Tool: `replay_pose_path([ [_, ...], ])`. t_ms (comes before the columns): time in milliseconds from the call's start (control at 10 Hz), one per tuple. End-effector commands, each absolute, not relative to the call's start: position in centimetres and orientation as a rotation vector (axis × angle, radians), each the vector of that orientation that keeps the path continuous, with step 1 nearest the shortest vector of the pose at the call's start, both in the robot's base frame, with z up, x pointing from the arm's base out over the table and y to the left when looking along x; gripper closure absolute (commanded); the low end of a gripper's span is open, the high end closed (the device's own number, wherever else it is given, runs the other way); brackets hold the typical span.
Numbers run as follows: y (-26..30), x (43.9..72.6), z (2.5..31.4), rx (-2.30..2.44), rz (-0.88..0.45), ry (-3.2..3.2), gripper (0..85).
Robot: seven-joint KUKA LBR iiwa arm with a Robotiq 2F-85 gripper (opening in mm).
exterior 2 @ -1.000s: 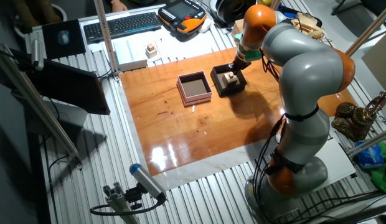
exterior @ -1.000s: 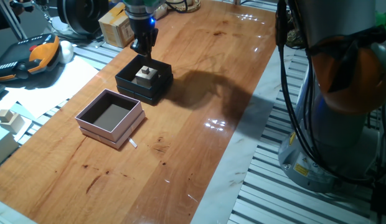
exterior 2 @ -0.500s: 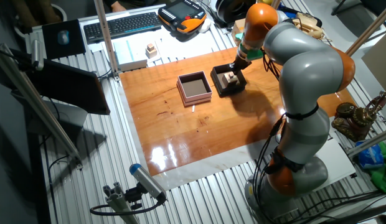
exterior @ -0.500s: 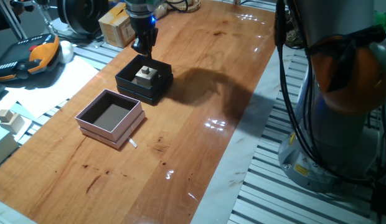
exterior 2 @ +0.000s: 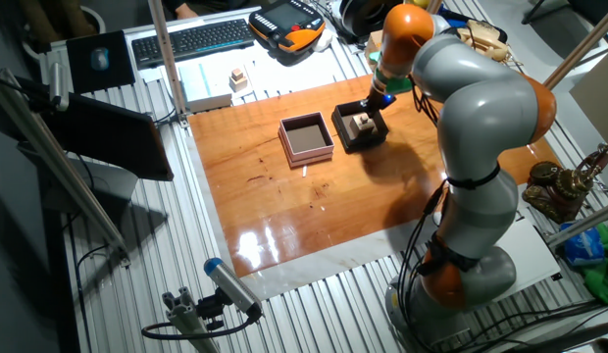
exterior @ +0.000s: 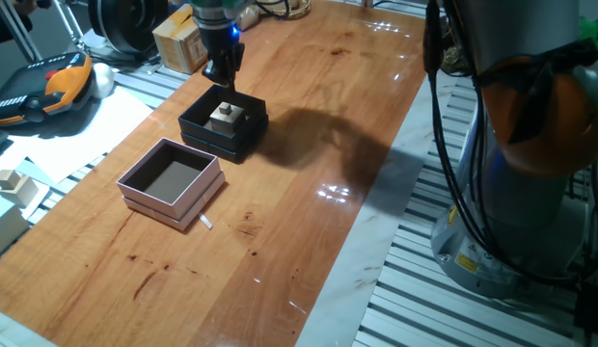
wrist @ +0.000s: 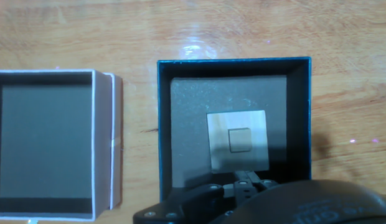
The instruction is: Move an object from one box to another
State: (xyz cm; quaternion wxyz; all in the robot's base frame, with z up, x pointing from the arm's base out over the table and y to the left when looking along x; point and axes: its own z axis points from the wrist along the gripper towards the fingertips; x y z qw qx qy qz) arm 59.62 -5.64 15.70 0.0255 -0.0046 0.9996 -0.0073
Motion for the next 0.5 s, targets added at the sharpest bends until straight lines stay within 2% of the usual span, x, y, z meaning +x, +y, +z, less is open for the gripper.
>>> replay_pose_path([
  [0,-5.67,59.61,15.67,-0.02,-0.024,3.083,85.0],
  [400,-6.19,60.34,14.88,-0.087,-0.007,3.028,85.0],
])
